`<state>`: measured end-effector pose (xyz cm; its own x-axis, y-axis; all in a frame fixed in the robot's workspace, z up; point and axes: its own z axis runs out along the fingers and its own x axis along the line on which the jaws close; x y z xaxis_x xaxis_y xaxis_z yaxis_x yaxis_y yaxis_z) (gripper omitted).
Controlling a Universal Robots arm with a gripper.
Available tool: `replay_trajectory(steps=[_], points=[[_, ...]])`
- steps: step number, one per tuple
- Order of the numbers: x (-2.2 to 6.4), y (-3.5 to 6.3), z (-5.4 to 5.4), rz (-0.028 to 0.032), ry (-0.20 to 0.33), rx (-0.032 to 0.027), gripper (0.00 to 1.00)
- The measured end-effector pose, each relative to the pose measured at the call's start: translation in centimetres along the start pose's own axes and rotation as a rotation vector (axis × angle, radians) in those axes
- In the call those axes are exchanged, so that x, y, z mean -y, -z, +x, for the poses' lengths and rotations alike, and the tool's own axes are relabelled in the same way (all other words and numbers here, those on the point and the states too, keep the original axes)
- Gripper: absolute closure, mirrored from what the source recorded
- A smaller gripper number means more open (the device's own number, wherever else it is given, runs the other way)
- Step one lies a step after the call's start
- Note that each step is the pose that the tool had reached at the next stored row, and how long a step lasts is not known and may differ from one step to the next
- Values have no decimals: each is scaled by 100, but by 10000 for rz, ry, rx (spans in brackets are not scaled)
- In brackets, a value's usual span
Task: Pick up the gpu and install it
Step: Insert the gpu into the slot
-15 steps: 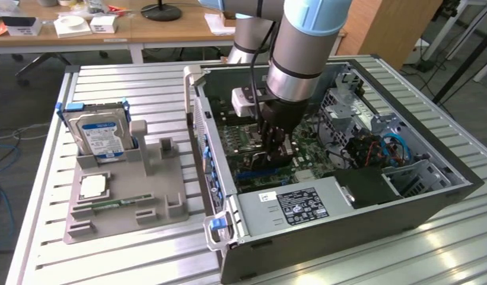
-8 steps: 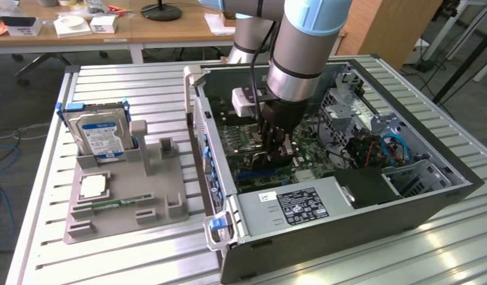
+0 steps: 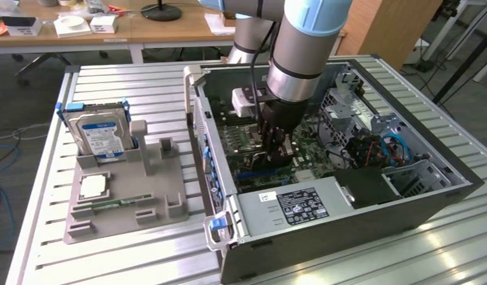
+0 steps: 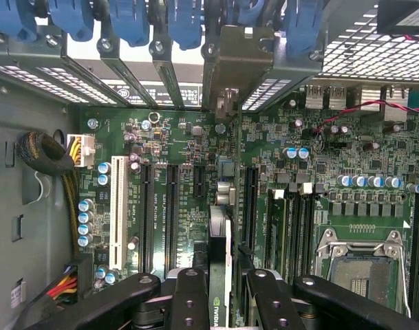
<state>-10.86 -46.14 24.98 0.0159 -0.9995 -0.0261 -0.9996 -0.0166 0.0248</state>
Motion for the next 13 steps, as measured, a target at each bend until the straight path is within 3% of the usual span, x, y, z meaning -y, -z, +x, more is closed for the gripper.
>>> replay_trajectory(steps=[13], points=[[-7,-10,0,-2,90,-2,73]])
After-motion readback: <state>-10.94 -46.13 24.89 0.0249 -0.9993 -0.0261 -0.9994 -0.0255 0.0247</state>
